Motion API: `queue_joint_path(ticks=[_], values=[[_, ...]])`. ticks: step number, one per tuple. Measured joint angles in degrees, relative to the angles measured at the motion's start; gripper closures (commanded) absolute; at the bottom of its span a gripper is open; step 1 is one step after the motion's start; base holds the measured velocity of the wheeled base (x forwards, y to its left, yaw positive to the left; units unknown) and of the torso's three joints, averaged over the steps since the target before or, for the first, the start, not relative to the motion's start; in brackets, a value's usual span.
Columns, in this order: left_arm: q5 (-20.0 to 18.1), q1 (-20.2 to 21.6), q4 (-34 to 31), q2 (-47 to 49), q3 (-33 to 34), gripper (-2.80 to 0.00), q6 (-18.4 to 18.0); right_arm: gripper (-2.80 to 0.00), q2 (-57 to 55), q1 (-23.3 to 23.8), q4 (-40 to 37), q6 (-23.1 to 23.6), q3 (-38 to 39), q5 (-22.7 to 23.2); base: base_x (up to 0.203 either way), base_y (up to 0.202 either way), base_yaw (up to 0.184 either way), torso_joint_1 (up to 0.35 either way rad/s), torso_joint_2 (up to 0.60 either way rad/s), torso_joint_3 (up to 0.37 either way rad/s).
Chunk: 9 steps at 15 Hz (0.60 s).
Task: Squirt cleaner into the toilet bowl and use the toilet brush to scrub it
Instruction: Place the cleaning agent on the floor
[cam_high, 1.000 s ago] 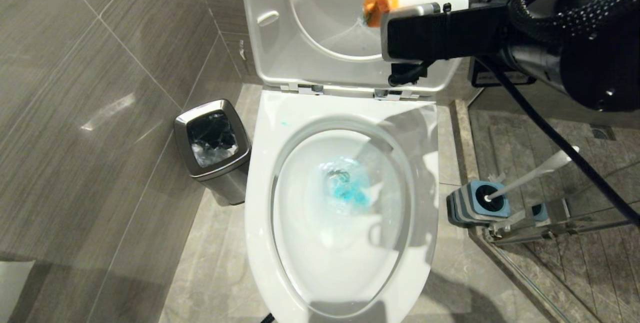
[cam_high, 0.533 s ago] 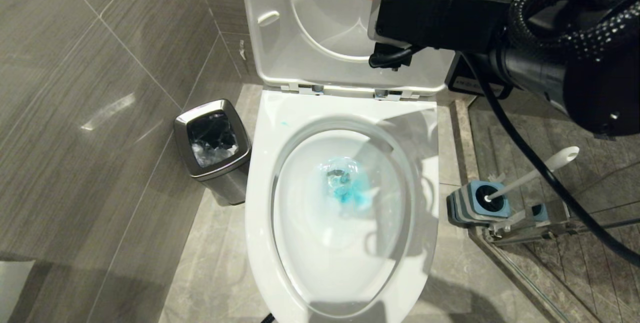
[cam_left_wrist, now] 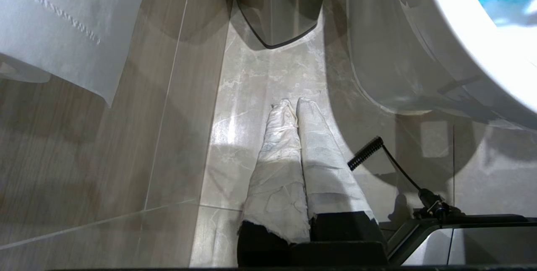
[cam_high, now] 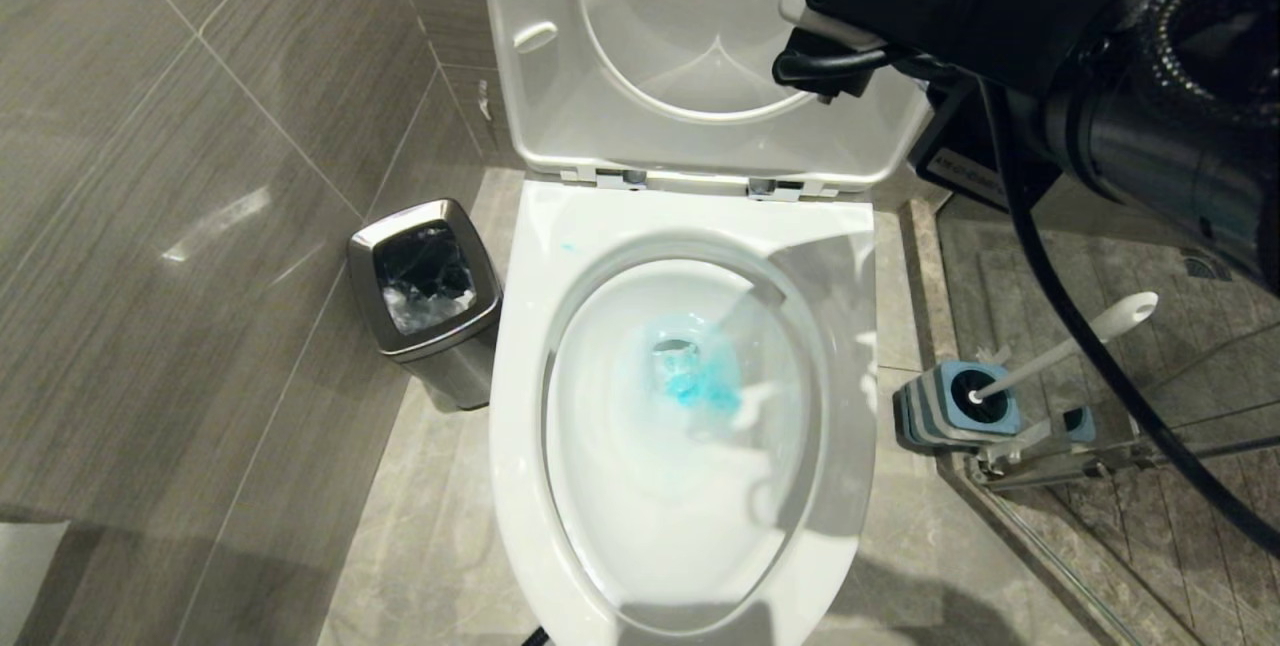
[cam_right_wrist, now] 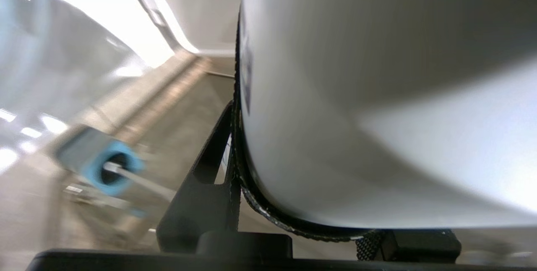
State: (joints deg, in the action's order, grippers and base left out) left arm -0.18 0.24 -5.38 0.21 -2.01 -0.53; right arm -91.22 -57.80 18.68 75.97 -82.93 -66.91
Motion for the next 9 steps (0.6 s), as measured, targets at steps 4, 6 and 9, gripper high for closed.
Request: queue_joint_path(ticks=[4,6,9], values=[[0.0,0.0,0.01,0.0,0.0,0.0,-0.01,0.0,1.28,-0.37,0.0,-11.37,3.48,0.4,0.0,0.0,0.0,0.0,0.0,0.0],[0.02,0.0,0.01,0.0,0.0,0.0,0.0,0.0,1.36,-0.52,0.01,-16.42,4.21,0.62,0.0,0.0,0.0,0.0,0.0,0.0],[0.0,0.0,0.02,0.0,0.0,0.0,-0.01,0.0,1.23,-0.48,0.08,-23.97,4.52,0.93,0.0,0.0,0.0,0.0,0.0,0.0]])
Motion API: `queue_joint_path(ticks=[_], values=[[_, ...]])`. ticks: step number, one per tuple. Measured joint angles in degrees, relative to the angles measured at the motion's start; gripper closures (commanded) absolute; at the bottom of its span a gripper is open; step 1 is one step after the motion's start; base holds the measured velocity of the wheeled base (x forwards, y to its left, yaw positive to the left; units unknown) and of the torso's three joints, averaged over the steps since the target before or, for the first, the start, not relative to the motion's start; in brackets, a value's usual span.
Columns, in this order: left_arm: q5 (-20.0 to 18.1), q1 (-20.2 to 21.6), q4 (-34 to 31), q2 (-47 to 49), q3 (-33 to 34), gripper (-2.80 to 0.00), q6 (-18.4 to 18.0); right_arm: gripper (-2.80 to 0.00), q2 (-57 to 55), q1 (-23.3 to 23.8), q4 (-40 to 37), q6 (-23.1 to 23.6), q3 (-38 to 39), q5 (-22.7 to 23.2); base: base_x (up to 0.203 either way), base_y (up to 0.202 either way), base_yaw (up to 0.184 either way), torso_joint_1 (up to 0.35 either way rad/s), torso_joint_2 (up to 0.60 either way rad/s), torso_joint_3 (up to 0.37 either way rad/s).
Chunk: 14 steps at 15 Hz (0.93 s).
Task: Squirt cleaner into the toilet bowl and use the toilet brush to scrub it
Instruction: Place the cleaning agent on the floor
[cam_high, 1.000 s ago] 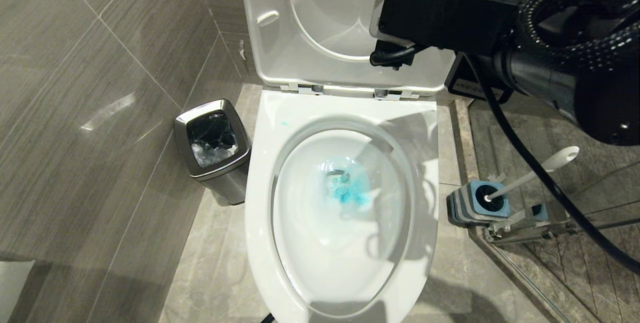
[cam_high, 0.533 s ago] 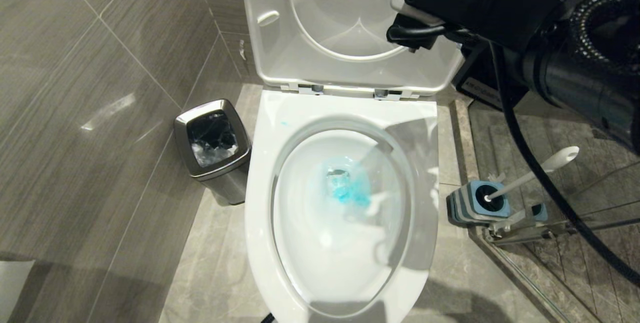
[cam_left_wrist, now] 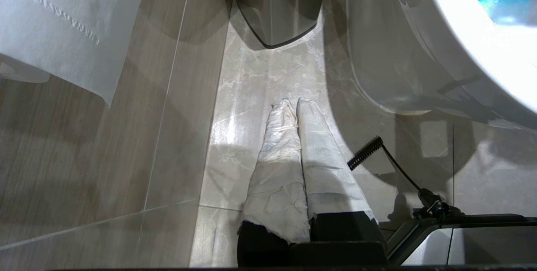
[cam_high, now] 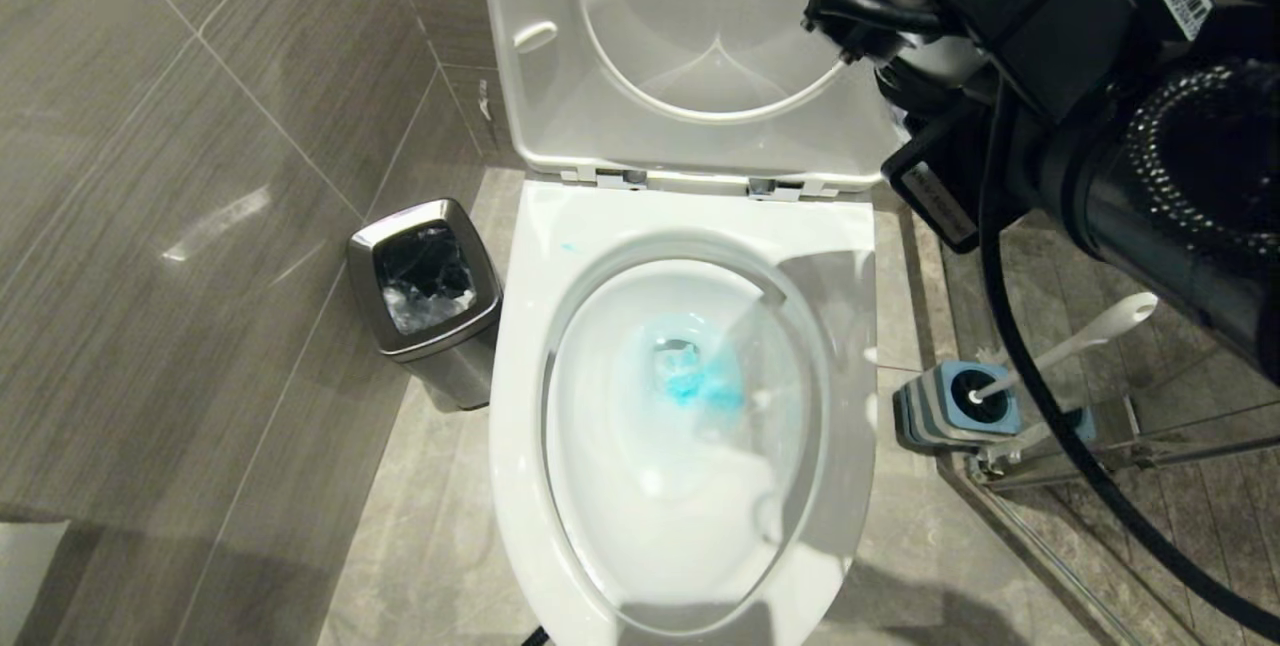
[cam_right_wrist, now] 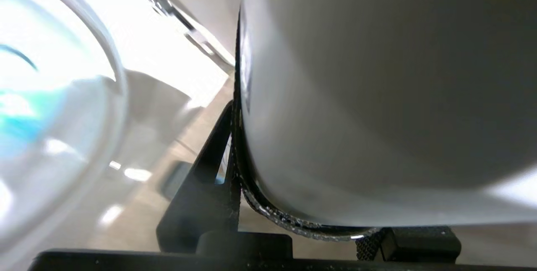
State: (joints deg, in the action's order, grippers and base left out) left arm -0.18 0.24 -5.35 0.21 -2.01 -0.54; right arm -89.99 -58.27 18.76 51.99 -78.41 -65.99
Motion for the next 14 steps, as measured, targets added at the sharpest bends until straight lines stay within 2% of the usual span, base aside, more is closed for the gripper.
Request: queue_joint_path(ticks=[8,14], values=[[-0.02,0.0,-0.02,0.0,0.0,0.0,0.01,0.0,2.12,0.46,0.2,-18.9,3.03,0.28,0.0,0.0,0.0,0.0,0.0,0.0],[0.02,0.0,-0.02,0.0,0.0,0.0,0.03,0.0,12.03,3.17,-0.13,-20.1,16.03,0.32,0.0,0.0,0.0,0.0,0.0,0.0]])
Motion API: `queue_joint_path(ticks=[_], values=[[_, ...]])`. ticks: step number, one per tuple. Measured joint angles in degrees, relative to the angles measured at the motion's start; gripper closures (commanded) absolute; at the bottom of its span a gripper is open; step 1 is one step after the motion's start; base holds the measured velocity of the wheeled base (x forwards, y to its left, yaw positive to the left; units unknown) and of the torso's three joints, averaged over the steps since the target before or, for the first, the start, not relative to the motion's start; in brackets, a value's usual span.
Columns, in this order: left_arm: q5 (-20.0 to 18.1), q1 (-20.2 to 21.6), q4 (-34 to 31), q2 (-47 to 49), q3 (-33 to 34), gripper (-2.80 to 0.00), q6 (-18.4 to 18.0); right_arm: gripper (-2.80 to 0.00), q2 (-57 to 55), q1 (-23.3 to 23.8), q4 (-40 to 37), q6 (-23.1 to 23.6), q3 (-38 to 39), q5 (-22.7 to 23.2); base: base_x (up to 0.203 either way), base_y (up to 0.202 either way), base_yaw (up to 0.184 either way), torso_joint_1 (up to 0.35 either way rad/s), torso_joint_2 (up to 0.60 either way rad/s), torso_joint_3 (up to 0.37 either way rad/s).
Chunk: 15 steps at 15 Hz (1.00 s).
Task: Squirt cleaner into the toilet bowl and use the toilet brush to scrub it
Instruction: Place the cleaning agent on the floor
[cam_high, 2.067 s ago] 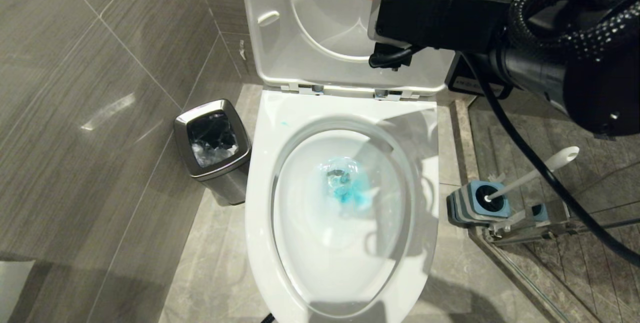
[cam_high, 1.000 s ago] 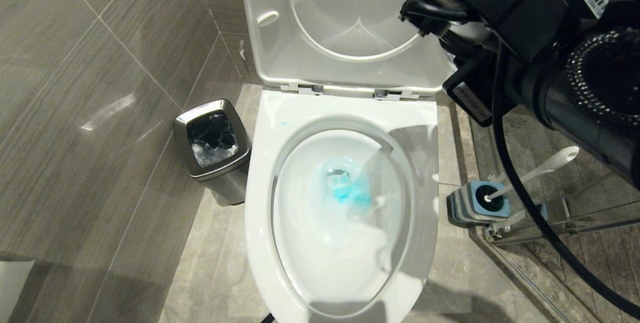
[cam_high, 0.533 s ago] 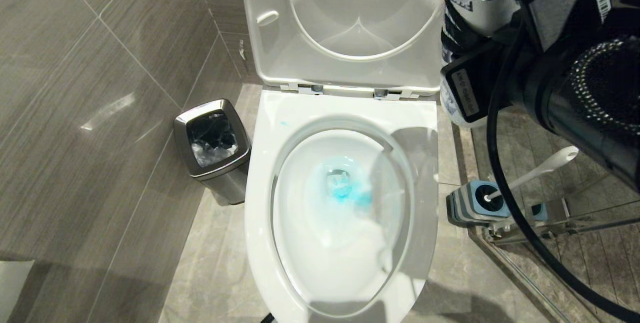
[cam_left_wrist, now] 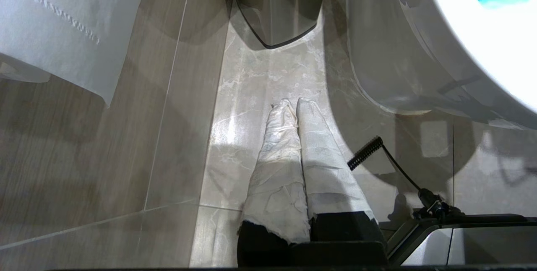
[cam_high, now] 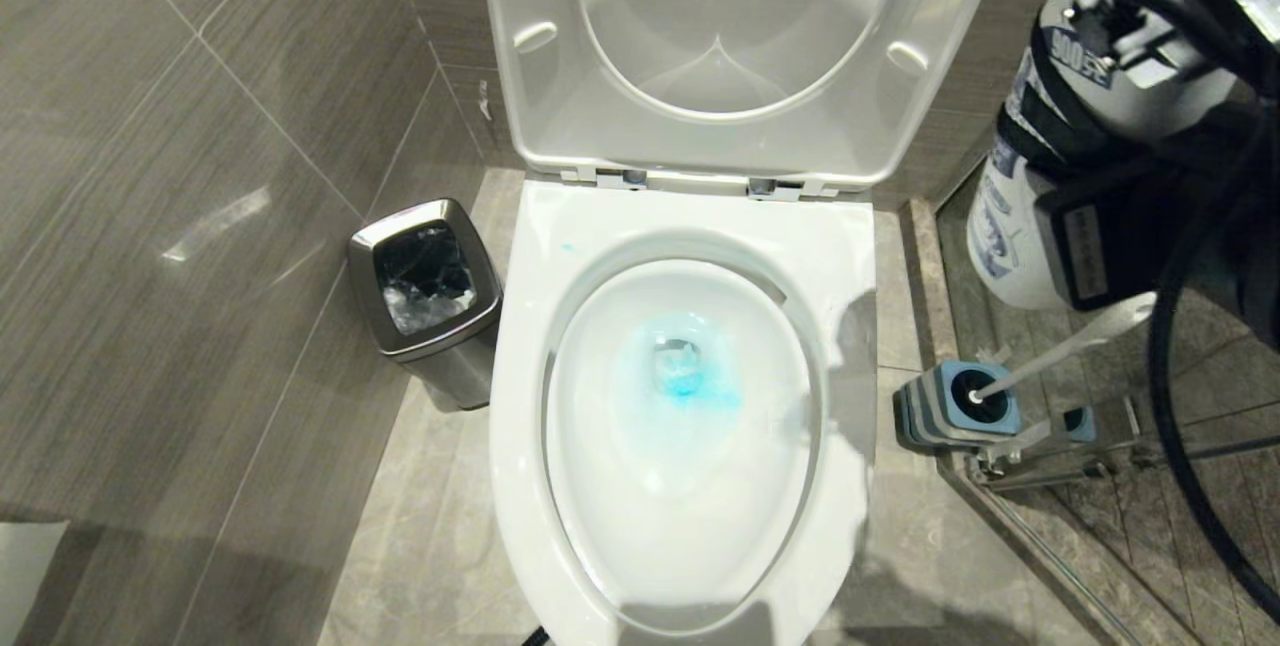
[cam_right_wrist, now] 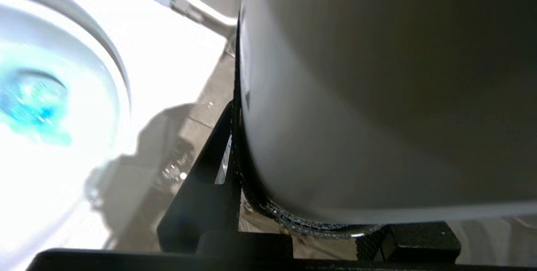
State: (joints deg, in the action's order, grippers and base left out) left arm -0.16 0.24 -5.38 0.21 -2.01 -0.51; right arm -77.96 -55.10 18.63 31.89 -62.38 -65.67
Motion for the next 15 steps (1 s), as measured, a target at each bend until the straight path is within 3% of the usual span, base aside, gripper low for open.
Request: queue_joint_path(ticks=[2,5,11,15], values=[[-0.02,0.0,0.01,0.0,0.0,0.0,-0.01,0.0,3.51,0.45,0.05,-0.33,4.14,0.54,0.0,0.0,0.0,0.0,0.0,0.0],[-0.02,0.0,0.01,0.0,0.0,0.0,0.0,0.0,6.98,3.58,0.0,-3.06,8.22,5.94,0.0,0.0,0.0,0.0,0.0,0.0],[-0.04,0.0,-0.02,0.0,0.0,0.0,0.0,0.0,7.43,19.15,-0.16,-16.69,12.77,18.05,0.0,0.0,0.0,0.0,0.0,0.0],[-0.02,0.0,0.01,0.0,0.0,0.0,0.0,0.0,4.34,30.51,0.2,-26.55,17.77,32.91,0.0,0.0,0.0,0.0,0.0,0.0]])
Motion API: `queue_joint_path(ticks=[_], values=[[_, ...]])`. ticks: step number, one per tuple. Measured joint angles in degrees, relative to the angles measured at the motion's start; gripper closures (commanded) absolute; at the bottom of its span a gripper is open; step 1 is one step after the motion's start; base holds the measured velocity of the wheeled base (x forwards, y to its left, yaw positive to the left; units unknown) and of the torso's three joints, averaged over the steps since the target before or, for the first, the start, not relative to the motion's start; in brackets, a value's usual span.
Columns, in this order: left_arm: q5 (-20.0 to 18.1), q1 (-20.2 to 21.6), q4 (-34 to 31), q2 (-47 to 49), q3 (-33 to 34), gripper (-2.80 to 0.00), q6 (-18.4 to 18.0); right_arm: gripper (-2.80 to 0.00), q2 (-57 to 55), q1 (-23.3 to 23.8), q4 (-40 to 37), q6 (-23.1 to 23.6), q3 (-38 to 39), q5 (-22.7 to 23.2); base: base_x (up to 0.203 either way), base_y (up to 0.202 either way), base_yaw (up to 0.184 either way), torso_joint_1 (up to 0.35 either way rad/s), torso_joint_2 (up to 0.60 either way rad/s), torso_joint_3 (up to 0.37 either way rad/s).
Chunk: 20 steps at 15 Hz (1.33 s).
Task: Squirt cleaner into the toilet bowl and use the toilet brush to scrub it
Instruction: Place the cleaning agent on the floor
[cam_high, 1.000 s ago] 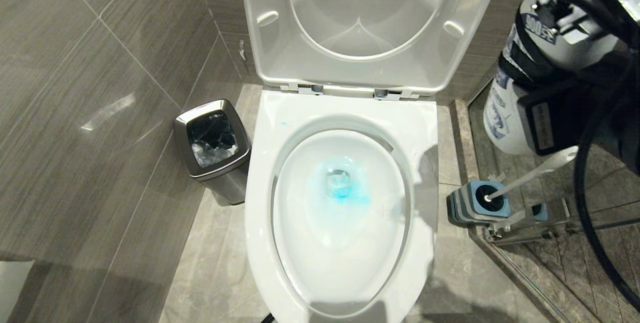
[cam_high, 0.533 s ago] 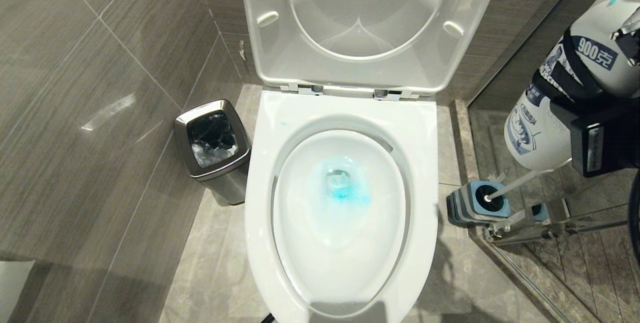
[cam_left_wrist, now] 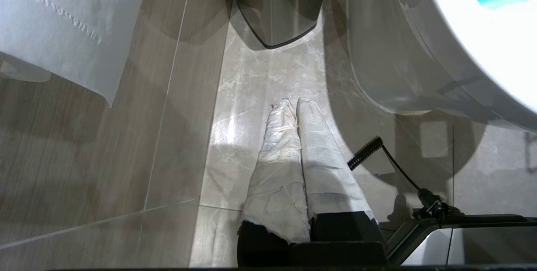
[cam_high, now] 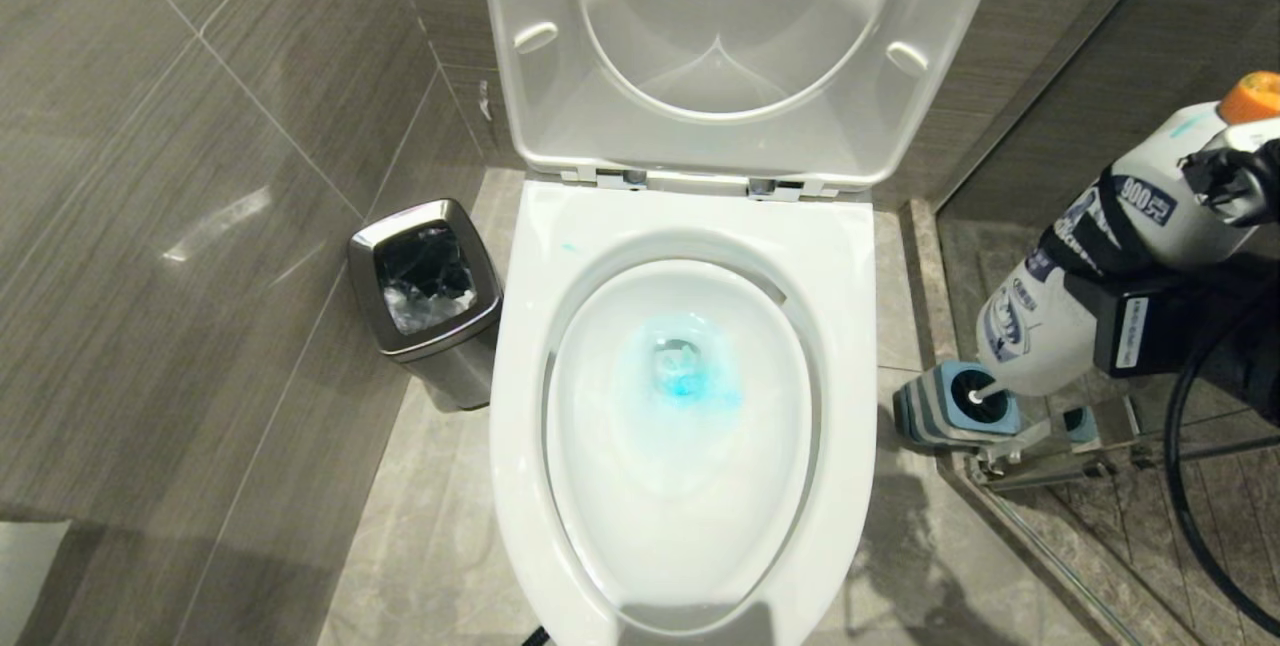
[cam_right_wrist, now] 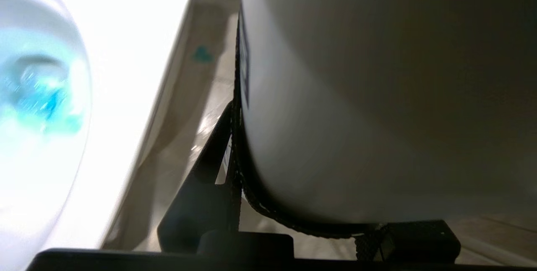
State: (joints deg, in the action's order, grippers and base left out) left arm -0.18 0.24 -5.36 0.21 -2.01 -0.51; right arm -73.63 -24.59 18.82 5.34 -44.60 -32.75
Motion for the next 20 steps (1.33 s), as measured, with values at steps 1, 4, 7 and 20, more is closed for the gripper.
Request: queue_joint_path(ticks=[1,4,7,20], values=[[0.0,0.0,0.0,0.0,0.0,0.0,0.0,0.0,-1.23,2.18,0.16,-1.36,1.03,4.04,0.0,0.0,0.0,0.0,0.0,0.0],[0.0,0.0,0.02,0.0,0.0,0.0,-0.01,0.0,-6.16,5.29,4.12,-1.68,1.83,9.77,0.0,0.0,0.0,0.0,0.0,0.0],[0.0,0.0,-0.01,0.0,0.0,0.0,0.0,0.0,-15.11,8.51,16.85,1.18,1.85,12.52,0.0,0.0,0.0,0.0,0.0,0.0],[-0.06,0.0,-0.04,0.0,0.0,0.0,-0.01,0.0,-57.71,16.43,54.66,8.24,-20.49,17.99,0.0,0.0,0.0,0.0,0.0,0.0]])
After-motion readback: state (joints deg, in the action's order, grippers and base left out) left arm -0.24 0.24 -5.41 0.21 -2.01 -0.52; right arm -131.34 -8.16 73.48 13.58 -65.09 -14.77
